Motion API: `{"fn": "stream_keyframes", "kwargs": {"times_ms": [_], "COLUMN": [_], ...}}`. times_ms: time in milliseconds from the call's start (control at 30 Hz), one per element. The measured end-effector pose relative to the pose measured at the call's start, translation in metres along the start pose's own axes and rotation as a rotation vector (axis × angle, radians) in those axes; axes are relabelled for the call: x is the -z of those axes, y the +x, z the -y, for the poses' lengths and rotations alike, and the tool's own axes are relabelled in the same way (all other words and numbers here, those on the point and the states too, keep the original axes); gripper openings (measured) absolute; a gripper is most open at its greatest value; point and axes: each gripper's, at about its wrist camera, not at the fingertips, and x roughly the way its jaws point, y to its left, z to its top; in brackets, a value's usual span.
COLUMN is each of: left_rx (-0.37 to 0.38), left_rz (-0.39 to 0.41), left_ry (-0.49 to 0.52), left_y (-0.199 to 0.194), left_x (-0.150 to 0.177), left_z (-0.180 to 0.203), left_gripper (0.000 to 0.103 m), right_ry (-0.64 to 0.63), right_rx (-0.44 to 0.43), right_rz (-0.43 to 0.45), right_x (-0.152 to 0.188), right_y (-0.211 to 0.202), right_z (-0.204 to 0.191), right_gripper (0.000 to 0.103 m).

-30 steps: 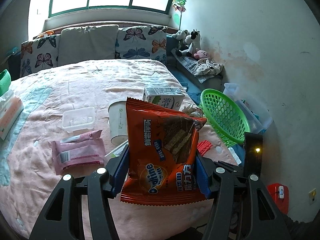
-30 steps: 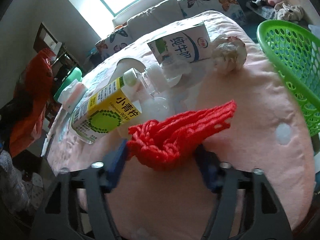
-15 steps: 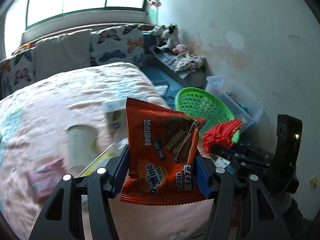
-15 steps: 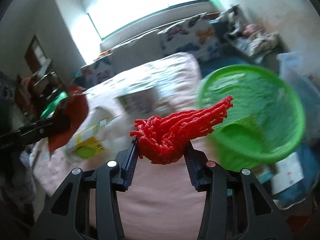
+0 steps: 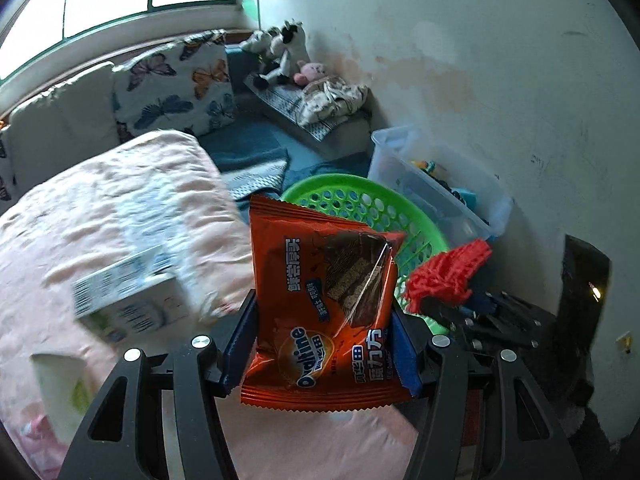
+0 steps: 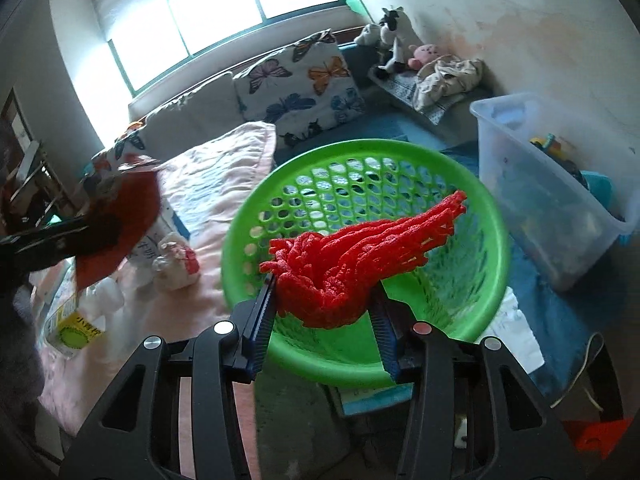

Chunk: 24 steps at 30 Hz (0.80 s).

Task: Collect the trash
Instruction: 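Carry both items over the green basket and release them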

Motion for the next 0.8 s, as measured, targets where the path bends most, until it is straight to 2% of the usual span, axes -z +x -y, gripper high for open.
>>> {"fn": "stream_keyframes", "kwargs": {"times_ms": [100,233,300,367,467,800], "left_rx": [0.009,0.019,0.030,0.036,0.062,0.025], "left_rz": [-0.026,-0.057,-0.057,-0.052,-0.033,0.014], "left_ry": [0.007,0.006,0.004,0.001,-0.009,-0.031], "left_y": [0.020,0.043,0.048,0.050,0.048,0.017], "left_x": [-0.008,-0.015,-0.017,-0.017,-0.017,-0.003], "left_z": [0.007,0.015,0.017,0.018,0.017,0.003], "left_gripper": [0.058,0.071,0.074,0.082,0.083,0.084], "right_ry": [0.007,0.020,0.020,0.019,0.024,0.011], "right_rx": [0.012,0.022,0.024,0.026,0.029,0.017], "right_rz": [-0.001,-0.003,-0.003,-0.003,-0.006,-0.020], "right_x": [0.001,0.003,0.002,0.002,0.003,0.002], "right_y": [-0.001,-0.001,-0.001,-0.002,0.000,0.007], "right_z": [0.005,0.010,0.011,0.011,0.012,0.006], "right_gripper": [0.046,0.046,0.046,0.046,0.046,0.051]}}
